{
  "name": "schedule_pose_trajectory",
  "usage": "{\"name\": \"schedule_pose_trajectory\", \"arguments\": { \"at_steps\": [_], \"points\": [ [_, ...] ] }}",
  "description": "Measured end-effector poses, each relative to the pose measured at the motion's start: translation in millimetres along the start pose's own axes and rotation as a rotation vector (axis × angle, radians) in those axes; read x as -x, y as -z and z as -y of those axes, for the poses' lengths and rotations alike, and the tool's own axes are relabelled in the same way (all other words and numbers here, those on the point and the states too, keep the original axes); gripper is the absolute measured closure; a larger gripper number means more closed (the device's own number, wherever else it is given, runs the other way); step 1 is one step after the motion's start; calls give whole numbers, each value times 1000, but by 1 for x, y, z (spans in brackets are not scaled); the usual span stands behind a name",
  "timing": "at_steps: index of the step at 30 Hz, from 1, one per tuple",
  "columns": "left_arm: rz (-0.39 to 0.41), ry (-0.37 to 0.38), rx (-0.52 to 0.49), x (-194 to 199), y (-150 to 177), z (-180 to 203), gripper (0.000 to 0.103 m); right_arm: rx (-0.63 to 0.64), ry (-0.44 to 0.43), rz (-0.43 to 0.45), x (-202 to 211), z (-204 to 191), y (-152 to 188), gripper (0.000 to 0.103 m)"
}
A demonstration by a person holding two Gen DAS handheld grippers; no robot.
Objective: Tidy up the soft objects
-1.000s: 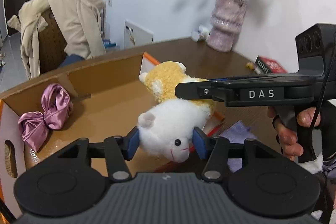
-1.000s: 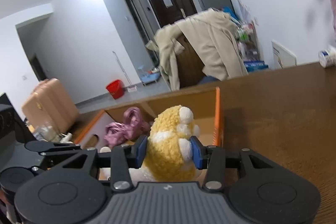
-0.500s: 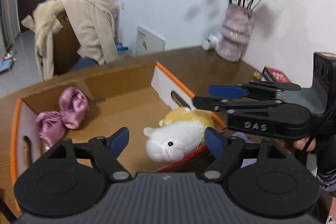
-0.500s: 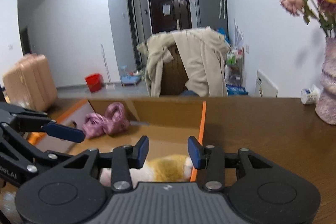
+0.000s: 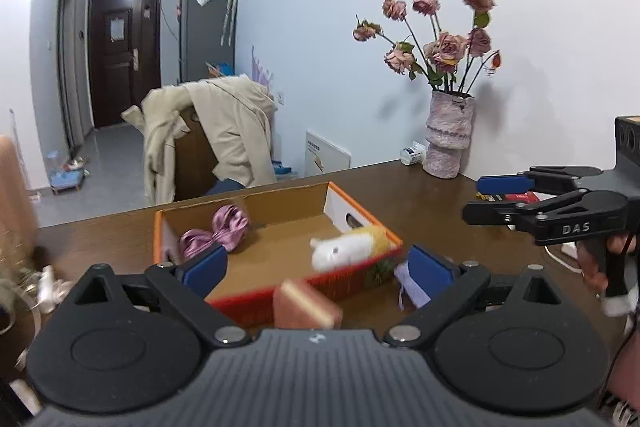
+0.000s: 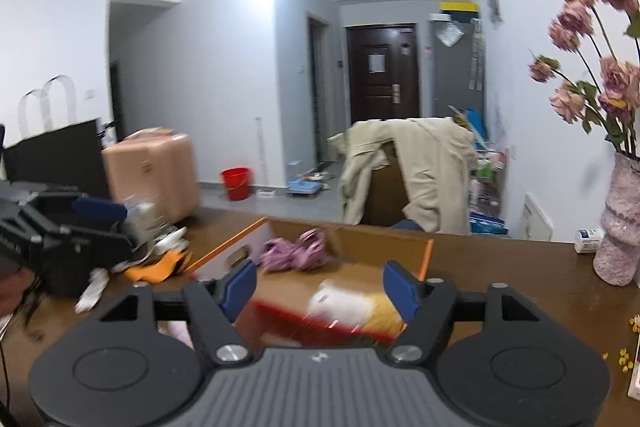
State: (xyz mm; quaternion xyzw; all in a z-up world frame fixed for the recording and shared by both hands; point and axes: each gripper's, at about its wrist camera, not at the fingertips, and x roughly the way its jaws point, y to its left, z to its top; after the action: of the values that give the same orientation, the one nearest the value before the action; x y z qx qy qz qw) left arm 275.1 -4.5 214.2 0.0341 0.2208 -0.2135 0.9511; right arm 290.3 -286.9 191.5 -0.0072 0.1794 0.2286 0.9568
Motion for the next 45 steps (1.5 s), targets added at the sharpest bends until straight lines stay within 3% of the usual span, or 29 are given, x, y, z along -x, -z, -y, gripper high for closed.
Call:
{"name": "schedule_pose_trajectory", "arguments": {
  "at_steps": [5,9,14,18,21,27,28,29,31,37,39,41,43,45],
  "points": [
    [8,-33,-49,48,52,8,0,41,-77,-57,33,-30,32,29],
    [-52,-41,-44,55,89,8,0,28,-137,-95,46,-46,55,28],
    [-69,-59,-40,47,95,2,0,3,-152,-103,42,-47,62,27],
    [-55,-59,-5,3,77,6,0,-12,-149,-100,26,-41,63,27],
    [-93,-63,-5,-49,65,17,0,-10,-114,-123,3,-34,67,27],
    [-150,-173,37,-140,47,23,2,-33,-129,-206,-35,-19,83,27],
    [-167,-189,40,-150,47,21,17,-35,-133,-214,-39,-16,85,27],
    [-184,-199,48,-157,49,18,49,-38,-136,-218,-42,-13,87,27],
    [-216,-171,93,-165,52,10,71,-48,-137,-218,-47,-7,88,27],
    [-133,44,398,-160,58,-12,72,-161,-123,-193,-74,21,90,27],
    [-142,68,498,-165,69,-25,64,-219,-137,-200,-83,29,93,27],
    [-225,73,504,-173,78,-31,34,-264,-149,-210,-92,35,96,28],
    [-283,44,438,-174,87,-31,31,-290,-153,-223,-100,39,99,28],
    [-281,23,344,-168,92,-29,31,-307,-159,-236,-109,40,100,31]
  ]
}}
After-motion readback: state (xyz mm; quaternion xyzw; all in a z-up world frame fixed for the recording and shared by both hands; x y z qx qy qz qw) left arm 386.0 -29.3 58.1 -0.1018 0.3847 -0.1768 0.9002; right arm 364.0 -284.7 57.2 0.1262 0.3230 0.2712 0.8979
